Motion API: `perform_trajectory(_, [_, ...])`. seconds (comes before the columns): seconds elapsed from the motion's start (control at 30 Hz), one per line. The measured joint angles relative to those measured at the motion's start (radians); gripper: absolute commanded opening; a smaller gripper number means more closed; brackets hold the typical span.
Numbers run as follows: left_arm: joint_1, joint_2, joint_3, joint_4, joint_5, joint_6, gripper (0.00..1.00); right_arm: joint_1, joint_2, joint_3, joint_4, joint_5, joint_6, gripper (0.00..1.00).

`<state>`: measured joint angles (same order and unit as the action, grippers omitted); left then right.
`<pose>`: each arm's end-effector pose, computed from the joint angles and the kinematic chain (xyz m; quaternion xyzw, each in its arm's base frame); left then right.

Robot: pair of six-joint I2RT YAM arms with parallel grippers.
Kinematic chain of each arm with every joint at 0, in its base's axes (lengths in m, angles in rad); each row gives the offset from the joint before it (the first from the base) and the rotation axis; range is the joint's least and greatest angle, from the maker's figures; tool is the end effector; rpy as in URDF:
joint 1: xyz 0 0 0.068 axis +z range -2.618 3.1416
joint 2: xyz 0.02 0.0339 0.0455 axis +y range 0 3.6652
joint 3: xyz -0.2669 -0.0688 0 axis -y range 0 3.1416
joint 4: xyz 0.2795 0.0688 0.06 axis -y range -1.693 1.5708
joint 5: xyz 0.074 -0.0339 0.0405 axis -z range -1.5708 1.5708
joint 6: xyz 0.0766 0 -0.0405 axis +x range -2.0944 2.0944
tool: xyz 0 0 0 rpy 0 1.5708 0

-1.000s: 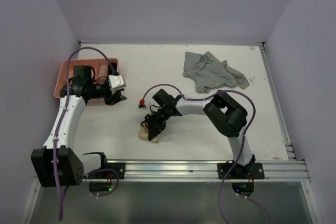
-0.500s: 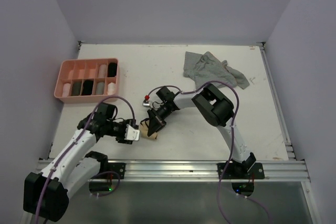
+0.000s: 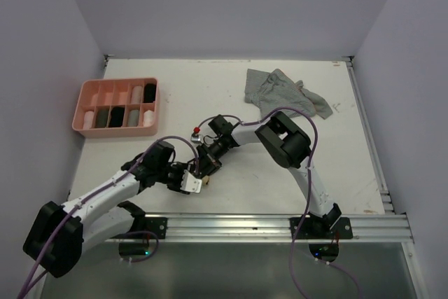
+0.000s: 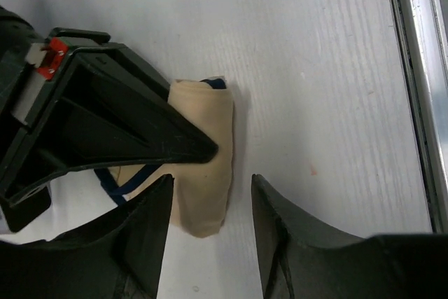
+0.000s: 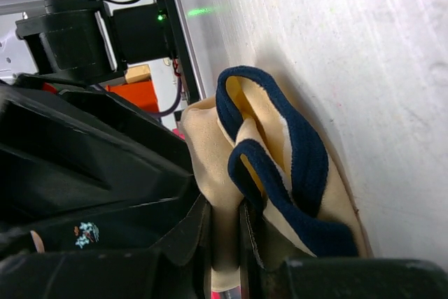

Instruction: Roll the underwear

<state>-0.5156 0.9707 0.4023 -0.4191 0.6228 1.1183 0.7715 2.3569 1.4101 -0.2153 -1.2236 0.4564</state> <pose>0.1625 -0.1435 0.1202 0.7250 0.5598 -0.1990 0.3485 0.2800 0.3728 0.0185 0.2409 -0.7734 -0.5554 0.1882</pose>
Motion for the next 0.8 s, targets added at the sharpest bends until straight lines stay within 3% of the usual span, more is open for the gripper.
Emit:
perform_trajectory(0.3, [-0.089,0.168,0.033,0.088,-0.104,-0.061,0.22,0.000,-0.001,0.004,-0.010,0.006,-0.007,0.05])
perform_trajectory(0.47, [-0.094,0.208,0.065,0.056,-0.112,-0.064,0.06,-0.002,-0.003,0.011,-0.036,0.013,-0.027,0.29])
perform_trajectory(0.57, [-0.095,0.235,0.090,0.039,-0.114,-0.052,0.01,-0.011,-0.017,0.013,-0.055,0.009,-0.055,0.49])
perform_trajectory(0.8, [-0.096,0.290,0.138,-0.007,-0.113,-0.015,0.00,-0.068,-0.050,0.028,-0.116,0.065,-0.047,0.52])
